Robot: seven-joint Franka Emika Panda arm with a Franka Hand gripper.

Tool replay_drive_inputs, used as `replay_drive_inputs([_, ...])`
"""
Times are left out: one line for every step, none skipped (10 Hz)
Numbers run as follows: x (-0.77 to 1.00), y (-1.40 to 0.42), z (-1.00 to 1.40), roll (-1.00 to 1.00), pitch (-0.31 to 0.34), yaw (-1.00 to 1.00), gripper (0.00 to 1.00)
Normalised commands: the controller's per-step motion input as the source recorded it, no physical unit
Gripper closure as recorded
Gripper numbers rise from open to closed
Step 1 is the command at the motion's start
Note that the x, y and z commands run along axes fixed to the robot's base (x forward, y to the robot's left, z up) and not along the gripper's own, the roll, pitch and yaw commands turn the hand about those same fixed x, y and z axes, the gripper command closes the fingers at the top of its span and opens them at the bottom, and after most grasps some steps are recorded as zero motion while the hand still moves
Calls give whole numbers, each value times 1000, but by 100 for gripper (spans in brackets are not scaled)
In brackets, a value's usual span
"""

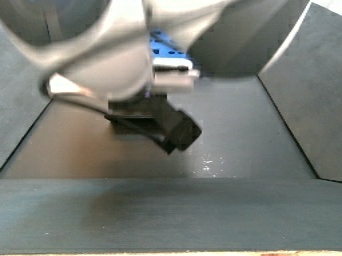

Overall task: Pick up the double-square object. Move up. Place the double-square object on the fixture. Regrasp the double-square object. Move to above the board. Insert the double-square object.
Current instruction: Place the double-square object on the fixture, then regrasp the double-square object.

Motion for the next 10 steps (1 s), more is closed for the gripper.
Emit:
replay_drive_inputs([107,70,-360,-175,34,-72,100])
replay_drive_inputs([100,64,-190,-159,23,-75,100])
replay_drive_inputs([0,0,0,0,0,0,0])
replay_drive_inputs([0,0,1000,35,23,-27,0])
replay_drive_inputs([-6,1,1000,37,26,-22,0])
replay_drive_inputs([-22,3,1000,43,35,-13,0])
replay_drive_inputs([-26,2,1000,46,50,-5,0])
replay_drive_inputs([-26,3,1000,48,56,-7,0])
replay_drive_inputs([-32,3,974,45,67,-10,0])
replay_drive_inputs([-30,3,807,45,71,-14,0])
